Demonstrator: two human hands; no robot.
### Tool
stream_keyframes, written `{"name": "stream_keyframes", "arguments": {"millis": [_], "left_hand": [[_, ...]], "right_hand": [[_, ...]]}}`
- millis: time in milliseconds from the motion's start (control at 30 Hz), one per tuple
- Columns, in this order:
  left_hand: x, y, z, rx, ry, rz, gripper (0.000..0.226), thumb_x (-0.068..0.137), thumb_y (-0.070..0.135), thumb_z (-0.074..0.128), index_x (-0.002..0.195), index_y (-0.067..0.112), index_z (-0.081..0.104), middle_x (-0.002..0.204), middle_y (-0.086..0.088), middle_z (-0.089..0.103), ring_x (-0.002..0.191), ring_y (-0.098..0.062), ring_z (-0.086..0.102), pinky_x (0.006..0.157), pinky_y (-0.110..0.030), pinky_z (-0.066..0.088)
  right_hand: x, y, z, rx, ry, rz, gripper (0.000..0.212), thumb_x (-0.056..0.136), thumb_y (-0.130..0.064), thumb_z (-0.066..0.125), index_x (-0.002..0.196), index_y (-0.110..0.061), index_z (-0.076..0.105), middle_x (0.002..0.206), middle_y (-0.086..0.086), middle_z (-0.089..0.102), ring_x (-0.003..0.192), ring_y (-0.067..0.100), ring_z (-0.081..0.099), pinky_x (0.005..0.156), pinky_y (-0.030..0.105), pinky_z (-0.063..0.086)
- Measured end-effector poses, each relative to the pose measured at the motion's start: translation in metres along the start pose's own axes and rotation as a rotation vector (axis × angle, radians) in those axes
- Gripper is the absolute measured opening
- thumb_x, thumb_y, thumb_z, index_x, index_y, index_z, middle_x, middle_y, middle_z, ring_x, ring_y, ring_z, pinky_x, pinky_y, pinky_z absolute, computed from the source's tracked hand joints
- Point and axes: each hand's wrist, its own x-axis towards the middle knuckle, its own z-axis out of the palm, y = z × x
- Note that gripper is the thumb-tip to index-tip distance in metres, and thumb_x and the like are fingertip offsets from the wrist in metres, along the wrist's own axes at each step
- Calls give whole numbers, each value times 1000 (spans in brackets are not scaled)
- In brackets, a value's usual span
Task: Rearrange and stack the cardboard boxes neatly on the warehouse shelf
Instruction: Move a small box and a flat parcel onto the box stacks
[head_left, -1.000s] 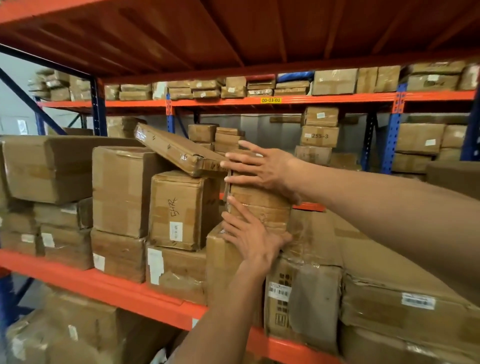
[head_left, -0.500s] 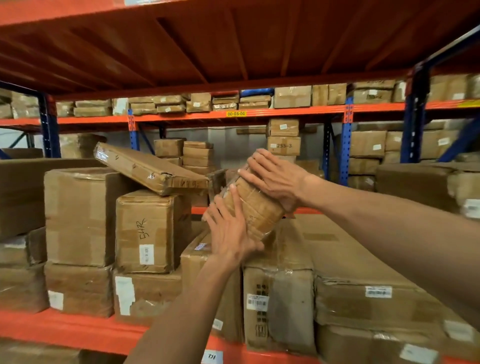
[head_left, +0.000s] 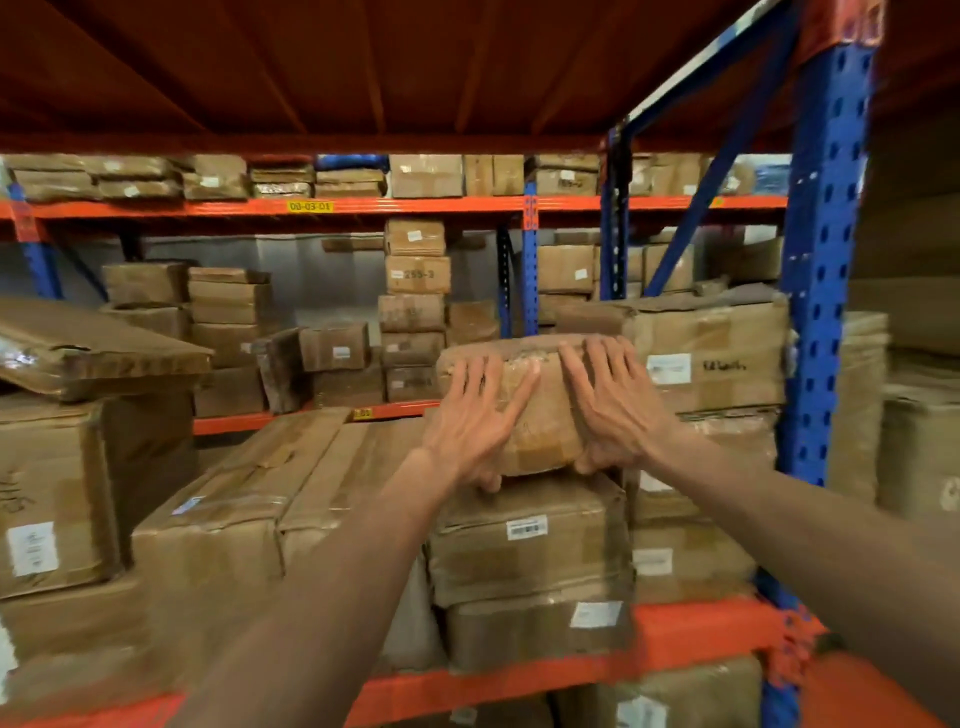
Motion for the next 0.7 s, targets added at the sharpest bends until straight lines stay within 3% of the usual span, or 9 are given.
{"name": "stream_keyframes", "arguments": {"millis": [100,167,433,600,700], "left_hand": [[8,33,12,57,-21,85,149,64,57,83,150,17,-33,158,-38,-6,146,-52,0,119,-58,-1],[0,40,19,58,-23,50,147,66,59,80,148,19,-36,158,-35,-7,146,-51,-2,119,-57,-3],[-3,41,15,90,-91,-12,148,62,66,79,152,21,-31,159,-33,-8,147,-51,-3,120,-56,-3],[-6,51,12,158,-137,-82,148,64,67,78,151,20,-32,159,-33,-11,148,-51,-5,121,-58,0],[-6,52,6,163,-194,-77,145,67,67,77,151,21,-33,160,-32,-15,148,-51,-8,121,-59,-1]], "right_hand": [[-36,10,40,78,-30,89,152,45,-79,72,153,-2,-1,149,34,26,138,49,23,118,53,3],[-38,11,54,94,-9,60,153,41,-78,74,154,0,7,146,35,31,135,49,27,117,56,6],[-37,15,67,97,85,-25,151,49,-85,69,156,0,5,147,35,25,137,49,24,118,57,14],[-42,14,60,105,29,-27,149,59,-87,61,154,-3,-17,154,33,14,143,47,15,119,54,7],[-45,11,51,74,12,-18,145,64,-86,60,153,-3,-20,155,31,12,144,46,14,119,52,6]]}}
